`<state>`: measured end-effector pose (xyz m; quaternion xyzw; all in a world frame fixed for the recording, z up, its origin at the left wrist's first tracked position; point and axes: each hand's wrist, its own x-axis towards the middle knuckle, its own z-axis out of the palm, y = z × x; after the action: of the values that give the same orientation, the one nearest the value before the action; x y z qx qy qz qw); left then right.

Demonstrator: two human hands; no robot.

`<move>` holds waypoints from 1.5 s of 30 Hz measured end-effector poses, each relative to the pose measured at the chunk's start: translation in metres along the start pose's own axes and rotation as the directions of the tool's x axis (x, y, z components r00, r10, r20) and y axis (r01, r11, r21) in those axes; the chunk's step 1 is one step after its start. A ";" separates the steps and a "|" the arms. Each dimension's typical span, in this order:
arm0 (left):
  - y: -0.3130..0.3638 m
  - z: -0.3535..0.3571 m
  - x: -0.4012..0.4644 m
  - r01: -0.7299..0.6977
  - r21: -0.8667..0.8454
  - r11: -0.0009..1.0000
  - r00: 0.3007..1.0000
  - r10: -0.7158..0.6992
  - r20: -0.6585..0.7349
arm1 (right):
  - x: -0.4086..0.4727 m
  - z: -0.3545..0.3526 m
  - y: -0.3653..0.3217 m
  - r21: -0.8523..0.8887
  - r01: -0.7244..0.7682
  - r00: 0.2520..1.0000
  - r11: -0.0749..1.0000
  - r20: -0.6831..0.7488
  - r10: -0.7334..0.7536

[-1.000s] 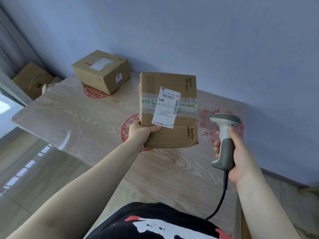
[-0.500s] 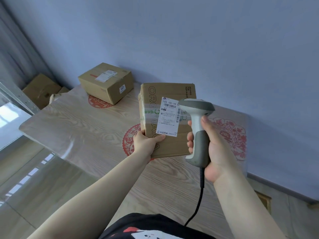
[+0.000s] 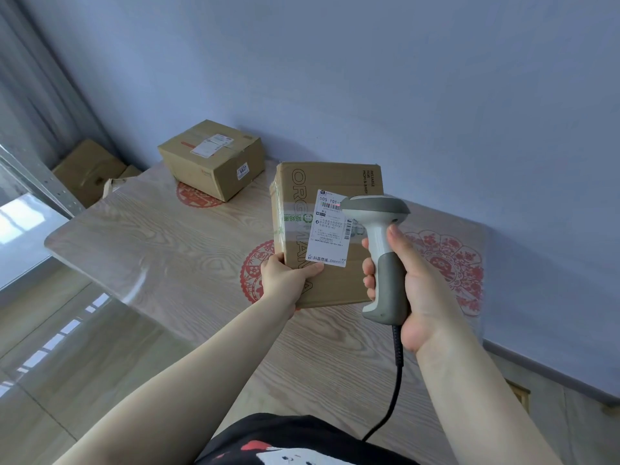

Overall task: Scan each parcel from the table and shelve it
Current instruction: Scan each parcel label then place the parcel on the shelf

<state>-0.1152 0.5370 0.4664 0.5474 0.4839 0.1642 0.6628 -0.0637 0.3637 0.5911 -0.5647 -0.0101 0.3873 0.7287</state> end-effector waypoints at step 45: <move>-0.098 -0.555 -0.100 -0.101 -0.501 0.860 0.602 -0.348 -0.719 | 0.011 0.377 0.237 -0.592 -0.069 0.850 0.803 0.386 0.358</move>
<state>-0.6494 0.7422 0.4632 0.1933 0.7045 0.4576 0.5068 -0.3574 0.6921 0.5256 -0.6353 -0.2367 0.5767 0.4558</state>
